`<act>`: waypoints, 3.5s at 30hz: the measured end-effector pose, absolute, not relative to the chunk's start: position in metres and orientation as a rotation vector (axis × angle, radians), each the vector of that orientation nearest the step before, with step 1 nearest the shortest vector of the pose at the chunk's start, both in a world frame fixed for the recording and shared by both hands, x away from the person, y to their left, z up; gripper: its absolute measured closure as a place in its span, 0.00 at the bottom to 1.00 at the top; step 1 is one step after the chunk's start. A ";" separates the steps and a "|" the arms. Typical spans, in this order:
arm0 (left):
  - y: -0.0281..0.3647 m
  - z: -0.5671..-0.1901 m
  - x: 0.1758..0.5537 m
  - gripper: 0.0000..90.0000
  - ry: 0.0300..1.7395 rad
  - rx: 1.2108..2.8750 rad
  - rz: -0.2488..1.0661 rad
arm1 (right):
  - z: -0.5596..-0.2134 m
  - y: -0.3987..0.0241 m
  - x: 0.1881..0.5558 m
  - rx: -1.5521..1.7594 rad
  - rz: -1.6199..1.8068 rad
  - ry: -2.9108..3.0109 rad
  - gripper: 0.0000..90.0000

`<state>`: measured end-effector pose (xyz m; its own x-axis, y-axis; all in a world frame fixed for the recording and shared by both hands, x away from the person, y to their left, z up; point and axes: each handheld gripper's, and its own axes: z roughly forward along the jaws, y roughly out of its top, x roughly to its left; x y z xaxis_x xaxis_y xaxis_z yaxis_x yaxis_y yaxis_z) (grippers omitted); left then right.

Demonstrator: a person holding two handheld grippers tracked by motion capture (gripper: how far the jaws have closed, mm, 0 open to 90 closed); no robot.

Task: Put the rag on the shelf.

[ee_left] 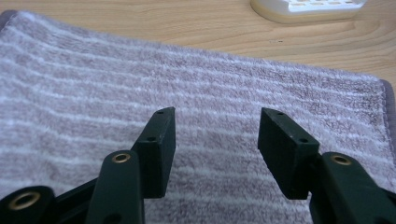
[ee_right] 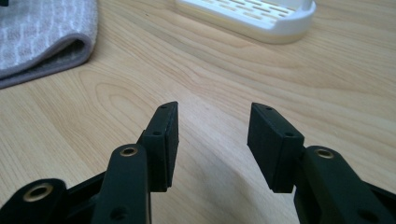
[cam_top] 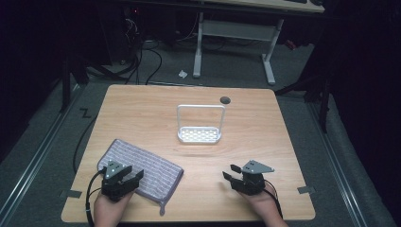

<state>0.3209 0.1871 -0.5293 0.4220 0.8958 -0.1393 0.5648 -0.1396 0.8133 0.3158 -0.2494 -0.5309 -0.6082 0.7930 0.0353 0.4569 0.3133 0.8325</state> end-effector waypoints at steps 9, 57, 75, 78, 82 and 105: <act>0.180 -0.532 0.325 0.52 1.224 1.874 0.466 | -0.530 -0.255 0.309 1.164 1.176 2.144 0.64; 0.044 -0.541 0.321 0.94 0.877 2.071 0.262 | -0.541 -0.202 0.269 0.963 1.087 2.402 1.00; 0.082 -0.537 0.319 0.85 0.995 2.032 0.256 | -0.517 -0.167 0.332 0.928 1.123 2.340 1.00; 0.082 -0.538 0.318 0.86 0.992 2.037 0.248 | -0.526 -0.152 0.360 0.952 1.050 2.381 1.00; 0.083 -0.539 0.315 0.87 0.978 2.036 0.225 | -0.535 -0.154 0.360 0.962 1.028 2.412 1.00; 0.064 -0.526 0.365 0.56 1.011 1.939 0.306 | -0.539 -0.217 0.280 0.966 1.090 2.410 0.97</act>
<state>0.3647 0.0642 -0.5263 0.6349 0.7528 -0.1738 0.5298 -0.2605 0.8071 0.2799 -0.2171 -0.5389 -0.7184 0.6955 -0.0148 0.4481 0.4789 0.7549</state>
